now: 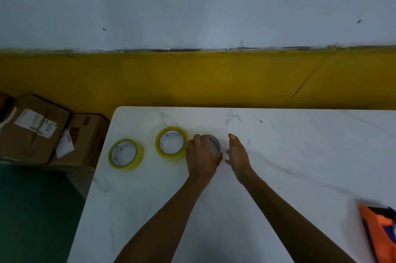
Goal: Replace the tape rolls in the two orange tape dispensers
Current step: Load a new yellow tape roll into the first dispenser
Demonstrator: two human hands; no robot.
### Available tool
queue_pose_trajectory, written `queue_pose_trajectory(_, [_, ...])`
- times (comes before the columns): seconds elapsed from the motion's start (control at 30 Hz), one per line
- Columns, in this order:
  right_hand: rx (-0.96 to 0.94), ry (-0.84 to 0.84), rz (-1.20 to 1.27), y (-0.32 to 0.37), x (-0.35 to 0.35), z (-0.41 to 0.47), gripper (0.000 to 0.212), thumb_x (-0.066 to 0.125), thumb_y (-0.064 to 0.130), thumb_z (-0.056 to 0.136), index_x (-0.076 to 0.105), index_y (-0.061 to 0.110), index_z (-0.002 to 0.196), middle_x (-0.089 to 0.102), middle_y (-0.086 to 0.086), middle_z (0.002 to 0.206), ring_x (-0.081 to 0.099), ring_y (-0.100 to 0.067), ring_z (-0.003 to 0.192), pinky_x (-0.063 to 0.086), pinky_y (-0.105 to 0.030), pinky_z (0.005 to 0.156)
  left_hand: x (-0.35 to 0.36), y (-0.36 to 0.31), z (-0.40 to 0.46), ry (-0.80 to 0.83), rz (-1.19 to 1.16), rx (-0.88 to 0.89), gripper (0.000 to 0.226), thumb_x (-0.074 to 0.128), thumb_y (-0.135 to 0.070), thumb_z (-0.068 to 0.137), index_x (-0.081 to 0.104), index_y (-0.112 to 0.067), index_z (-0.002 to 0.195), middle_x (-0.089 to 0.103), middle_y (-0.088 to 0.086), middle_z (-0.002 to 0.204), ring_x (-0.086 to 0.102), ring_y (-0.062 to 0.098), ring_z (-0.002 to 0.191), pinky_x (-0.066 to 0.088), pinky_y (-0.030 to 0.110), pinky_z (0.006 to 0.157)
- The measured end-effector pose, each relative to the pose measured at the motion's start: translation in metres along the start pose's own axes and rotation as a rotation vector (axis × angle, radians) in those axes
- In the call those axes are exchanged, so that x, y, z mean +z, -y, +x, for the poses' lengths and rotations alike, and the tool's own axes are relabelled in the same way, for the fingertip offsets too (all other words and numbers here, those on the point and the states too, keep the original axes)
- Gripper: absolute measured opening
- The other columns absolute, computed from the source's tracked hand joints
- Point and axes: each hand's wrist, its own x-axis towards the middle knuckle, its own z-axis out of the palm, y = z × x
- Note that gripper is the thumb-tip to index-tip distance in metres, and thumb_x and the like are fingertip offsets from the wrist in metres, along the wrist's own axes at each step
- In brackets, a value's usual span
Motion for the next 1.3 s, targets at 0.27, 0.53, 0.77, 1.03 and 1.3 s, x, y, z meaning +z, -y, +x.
queue_pose_trajectory(0.27, [-0.007, -0.013, -0.030, -0.005, -0.001, -0.003, 0.031, 0.029, 0.046, 0.099, 0.050, 0.035, 0.120, 0.052, -0.002, 0.131, 0.048, -0.027, 0.127, 0.037, -0.054, 0.111, -0.003, -0.005, 0.000, 0.025, 0.016, 0.014, 0.064, 0.070, -0.052, 0.073, 0.055, -0.012, 0.120, 0.056, 0.011, 0.117, 0.054, 0.028, 0.105, 0.049, 0.036, 0.080])
queue_pose_trajectory(0.53, [0.013, -0.024, 0.062, 0.000, -0.008, -0.004, 0.042, 0.032, 0.038, 0.100, 0.048, 0.022, 0.136, 0.051, -0.006, 0.125, 0.052, -0.027, 0.112, 0.048, -0.047, 0.098, -0.019, 0.023, 0.008, -0.064, -0.022, 0.147, 0.062, 0.047, -0.058, 0.074, 0.063, -0.009, 0.109, 0.063, 0.014, 0.111, 0.065, 0.031, 0.092, 0.055, 0.036, 0.066])
queue_pose_trajectory(0.77, [-0.001, -0.012, 0.084, 0.003, -0.017, -0.014, 0.041, 0.031, 0.035, 0.102, 0.048, 0.018, 0.135, 0.050, -0.007, 0.125, 0.052, -0.028, 0.114, 0.046, -0.048, 0.098, -0.050, 0.077, 0.023, 0.050, 0.018, 0.166, 0.033, 0.056, -0.033, 0.083, 0.062, -0.003, 0.097, 0.065, 0.018, 0.099, 0.062, 0.035, 0.093, 0.050, 0.039, 0.072])
queue_pose_trajectory(1.03, [0.026, -0.055, 0.122, 0.002, -0.019, -0.014, 0.044, 0.031, 0.040, 0.101, 0.052, 0.012, 0.129, 0.055, -0.010, 0.120, 0.055, -0.028, 0.109, 0.047, -0.047, 0.097, -0.030, 0.101, 0.007, 0.264, 0.120, 0.196, 0.018, 0.073, -0.012, 0.071, 0.070, -0.006, 0.088, 0.071, 0.013, 0.071, 0.069, 0.033, 0.060, 0.051, 0.032, 0.045])
queue_pose_trajectory(1.3, [-0.010, -0.081, 0.105, 0.009, -0.022, -0.027, 0.036, 0.038, 0.040, 0.100, 0.059, 0.015, 0.114, 0.059, -0.011, 0.111, 0.057, -0.028, 0.104, 0.049, -0.047, 0.094, -0.046, 0.099, 0.007, 0.156, -0.084, 0.070, 0.029, 0.053, -0.019, 0.090, 0.063, -0.007, 0.114, 0.068, 0.014, 0.111, 0.064, 0.032, 0.102, 0.050, 0.035, 0.077])
